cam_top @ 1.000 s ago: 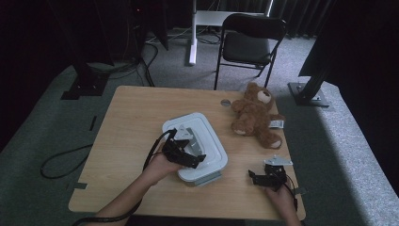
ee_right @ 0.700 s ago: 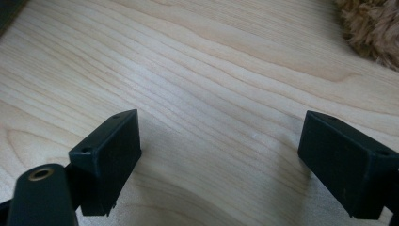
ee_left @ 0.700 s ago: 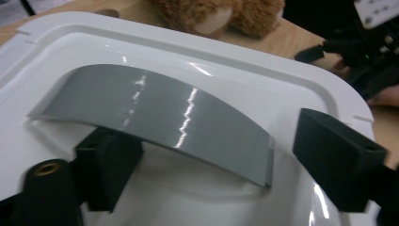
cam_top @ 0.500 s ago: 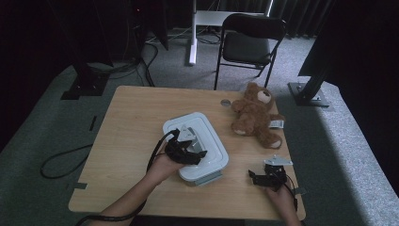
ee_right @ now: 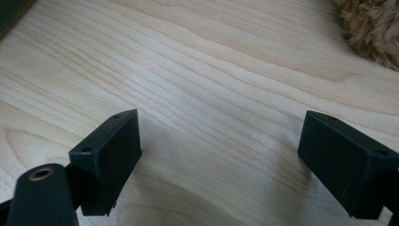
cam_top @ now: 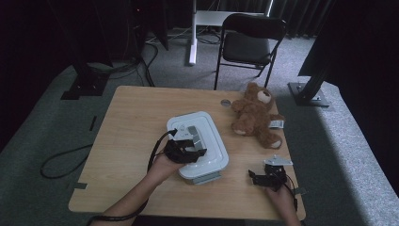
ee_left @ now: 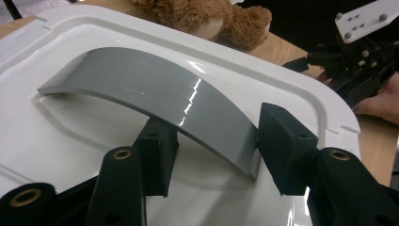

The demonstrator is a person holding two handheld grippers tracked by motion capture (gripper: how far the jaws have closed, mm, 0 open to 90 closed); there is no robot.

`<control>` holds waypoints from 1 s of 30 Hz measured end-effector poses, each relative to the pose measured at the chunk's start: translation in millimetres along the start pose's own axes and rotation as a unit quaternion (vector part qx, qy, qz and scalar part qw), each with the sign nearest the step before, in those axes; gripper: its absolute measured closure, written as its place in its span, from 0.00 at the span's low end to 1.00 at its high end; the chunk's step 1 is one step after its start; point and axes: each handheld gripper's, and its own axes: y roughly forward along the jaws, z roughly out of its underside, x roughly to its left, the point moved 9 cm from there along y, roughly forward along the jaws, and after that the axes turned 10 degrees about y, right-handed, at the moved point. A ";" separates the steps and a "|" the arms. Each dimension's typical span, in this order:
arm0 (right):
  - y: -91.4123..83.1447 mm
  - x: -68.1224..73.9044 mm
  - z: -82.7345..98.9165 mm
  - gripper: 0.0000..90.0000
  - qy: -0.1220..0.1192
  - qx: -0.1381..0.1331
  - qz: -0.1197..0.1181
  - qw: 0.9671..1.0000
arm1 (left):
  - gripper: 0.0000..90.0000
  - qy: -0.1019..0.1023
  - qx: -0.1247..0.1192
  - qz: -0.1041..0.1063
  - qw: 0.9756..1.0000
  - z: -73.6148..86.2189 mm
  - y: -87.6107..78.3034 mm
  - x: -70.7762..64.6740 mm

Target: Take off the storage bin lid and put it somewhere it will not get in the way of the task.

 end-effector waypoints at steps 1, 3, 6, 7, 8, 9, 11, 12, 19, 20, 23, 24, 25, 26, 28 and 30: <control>0.0 0.0 0.0 0.14 0.000 0.000 0.000 1.000 | 0.56 0.000 0.000 0.000 1.000 -0.1 -0.1 0.1; 0.0 0.0 0.0 0.14 0.000 0.000 0.000 1.000 | 0.57 -0.008 -0.001 0.004 1.000 -0.4 -0.4 0.2; 0.0 0.0 0.0 0.14 0.000 0.000 0.000 1.000 | 0.58 -0.009 -0.005 0.001 1.000 -1.0 -2.0 -0.2; 0.0 0.0 0.0 0.14 0.000 0.000 0.000 1.000 | 0.58 -0.009 -0.007 -0.002 1.000 -1.8 -3.5 -0.4; 0.0 0.0 0.0 0.14 0.000 0.000 0.000 1.000 | 0.59 -0.011 -0.009 -0.004 1.000 -2.6 -5.0 -0.7; 0.0 0.0 0.0 0.14 0.000 0.000 0.000 1.000 | 0.60 -0.008 -0.010 -0.006 1.000 -3.3 -6.1 -0.7; 0.0 0.0 0.0 0.14 0.000 0.000 0.000 1.000 | 0.60 -0.001 -0.011 -0.008 1.000 -5.0 -9.1 -2.0; 0.0 0.0 0.0 0.14 0.000 0.000 0.000 1.000 | 0.60 0.001 -0.012 -0.008 1.000 -6.1 -10.4 -3.0; 0.0 0.1 0.1 0.14 0.001 0.000 0.000 1.000 | 0.61 0.009 -0.027 -0.014 0.999 -15.5 -26.4 -1.6; 0.0 0.1 0.0 0.14 0.000 0.000 0.000 1.000 | 0.61 0.012 -0.027 -0.014 0.999 -16.1 -28.2 -1.4; 0.0 0.1 0.0 0.14 0.001 0.000 0.000 1.000 | 0.61 0.018 -0.028 -0.018 0.999 -18.6 -35.9 -0.4; 0.0 0.1 0.0 0.14 0.001 0.000 0.000 1.000 | 0.61 0.017 -0.030 -0.020 0.999 -19.4 -38.4 0.0; 0.0 0.2 -0.1 0.14 0.001 0.000 0.000 1.000 | 0.61 0.019 -0.031 -0.023 0.999 -20.2 -41.0 0.8; 0.0 0.3 -0.1 0.14 0.002 0.000 0.000 1.000 | 0.61 0.020 -0.032 -0.025 0.999 -20.8 -43.6 1.3; 0.0 0.2 0.0 0.14 0.001 0.000 0.000 1.000 | 0.61 0.021 -0.033 -0.028 0.999 -21.1 -46.3 2.4; 0.0 0.1 0.0 0.14 0.001 0.000 0.000 1.000 | 0.61 0.024 -0.033 -0.035 0.999 -20.9 -53.0 5.4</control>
